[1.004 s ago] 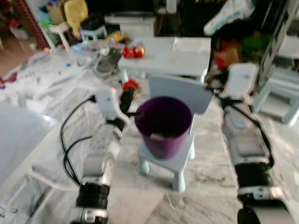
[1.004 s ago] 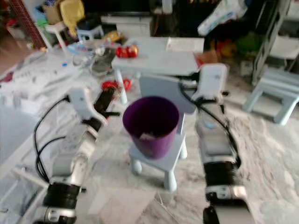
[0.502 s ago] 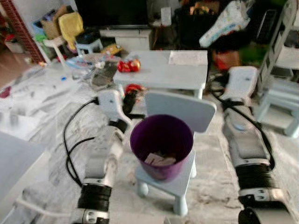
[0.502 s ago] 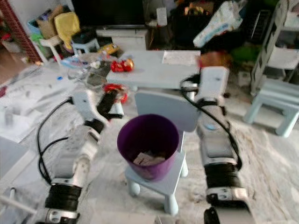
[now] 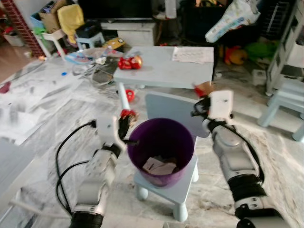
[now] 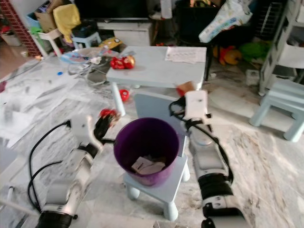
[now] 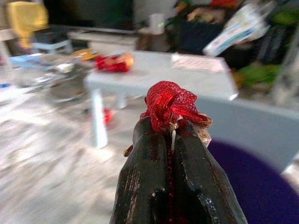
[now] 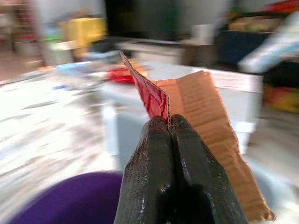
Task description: Picking trash to rubbish bin
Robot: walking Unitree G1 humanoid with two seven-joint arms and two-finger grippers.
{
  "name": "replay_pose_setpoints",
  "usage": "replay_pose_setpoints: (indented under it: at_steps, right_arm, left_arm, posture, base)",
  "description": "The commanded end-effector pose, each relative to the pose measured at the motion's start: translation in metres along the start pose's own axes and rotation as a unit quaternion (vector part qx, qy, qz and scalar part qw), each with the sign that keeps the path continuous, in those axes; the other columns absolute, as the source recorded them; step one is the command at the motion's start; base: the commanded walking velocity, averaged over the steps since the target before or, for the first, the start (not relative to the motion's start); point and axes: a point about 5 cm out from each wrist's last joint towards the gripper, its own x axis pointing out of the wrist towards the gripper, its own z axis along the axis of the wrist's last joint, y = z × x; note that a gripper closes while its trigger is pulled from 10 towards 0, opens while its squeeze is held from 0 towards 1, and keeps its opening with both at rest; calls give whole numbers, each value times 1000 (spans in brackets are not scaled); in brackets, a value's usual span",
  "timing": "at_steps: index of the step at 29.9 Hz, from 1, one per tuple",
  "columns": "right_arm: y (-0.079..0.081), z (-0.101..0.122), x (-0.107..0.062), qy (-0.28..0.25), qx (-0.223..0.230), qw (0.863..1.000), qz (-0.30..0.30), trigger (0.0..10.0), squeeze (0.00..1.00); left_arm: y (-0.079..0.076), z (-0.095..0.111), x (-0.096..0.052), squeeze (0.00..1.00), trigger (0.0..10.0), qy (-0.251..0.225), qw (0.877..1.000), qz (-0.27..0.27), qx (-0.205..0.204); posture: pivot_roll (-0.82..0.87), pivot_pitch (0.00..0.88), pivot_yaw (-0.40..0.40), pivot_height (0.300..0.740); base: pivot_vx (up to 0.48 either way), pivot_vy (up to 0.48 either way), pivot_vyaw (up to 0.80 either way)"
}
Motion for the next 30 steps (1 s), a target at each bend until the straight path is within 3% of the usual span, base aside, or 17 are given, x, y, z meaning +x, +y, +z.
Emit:
replay_pose_setpoints:
  at_steps: [1, 6, 11, 16, 22, 23, 25, 26, 27, 30]
  right_arm:
    - [7, -5, 0, 5, 8, 1000, 25, 0, 0]
    - [17, -18, 1, 23, 28, 999, 37, 0, 0]
    - [19, -38, 3, 77, 82, 993, 31, 0, 0]
    - [20, -61, -1, 146, 81, 985, 44, 0, 0]
    - [14, -81, -9, 209, 86, 974, 13, 0, 0]
    - [14, -85, -11, 219, 87, 972, 9, 2196, 0]
    - [14, -86, -12, 220, 86, 972, 9, 2196, 0]
    - [14, -87, -12, 221, 83, 972, 8, 10000, 898]
    - [13, -87, -13, 221, 85, 972, 1, 10000, 1000]
    - [13, -87, -12, 219, 85, 972, 0, 10000, 1000]
  left_arm:
    - [2, 7, -3, 0, 0, -14, 1000, 0, 17]
    - [10, 1, -19, 0, 0, 2, 1000, 8, 21]
    - [8, 5, -29, 0, 0, 13, 999, -28, 19]
    - [11, 5, -31, 0, 0, 21, 999, -32, 16]
    - [9, 7, -31, 0, 0, 24, 999, -37, 13]
    - [8, 7, -31, 0, 0, 26, 999, -39, 12]
    - [7, 7, -31, 0, 0, 26, 999, -40, 12]
    - [7, 7, -31, 0, 0, 27, 999, -42, 11]
    - [7, 7, -32, 0, 0, 29, 998, -46, 12]
    - [7, 7, -32, 0, 0, 31, 998, -49, 12]
  posture:
    - [3, 68, 98, 740]
    - [36, 78, 91, 740]
    - [57, 90, 88, 740]
    - [71, 92, 87, 740]
    - [72, 93, 92, 740]
    - [73, 93, 95, 740]
    - [72, 93, 95, 740]
    - [72, 93, 96, 740]
    - [73, 92, 98, 740]
    - [73, 91, 98, 740]
  base:
    - [0, 0, 0]
    - [0, 0, 0]
    - [0, 0, 0]
    - [0, 0, 0]
    - [0, 0, 0]
    - [0, 0, 0]
    - [0, 0, 0]
    - [0, 0, 0]
    - [0, 0, 0]
    - [0, 0, 0]
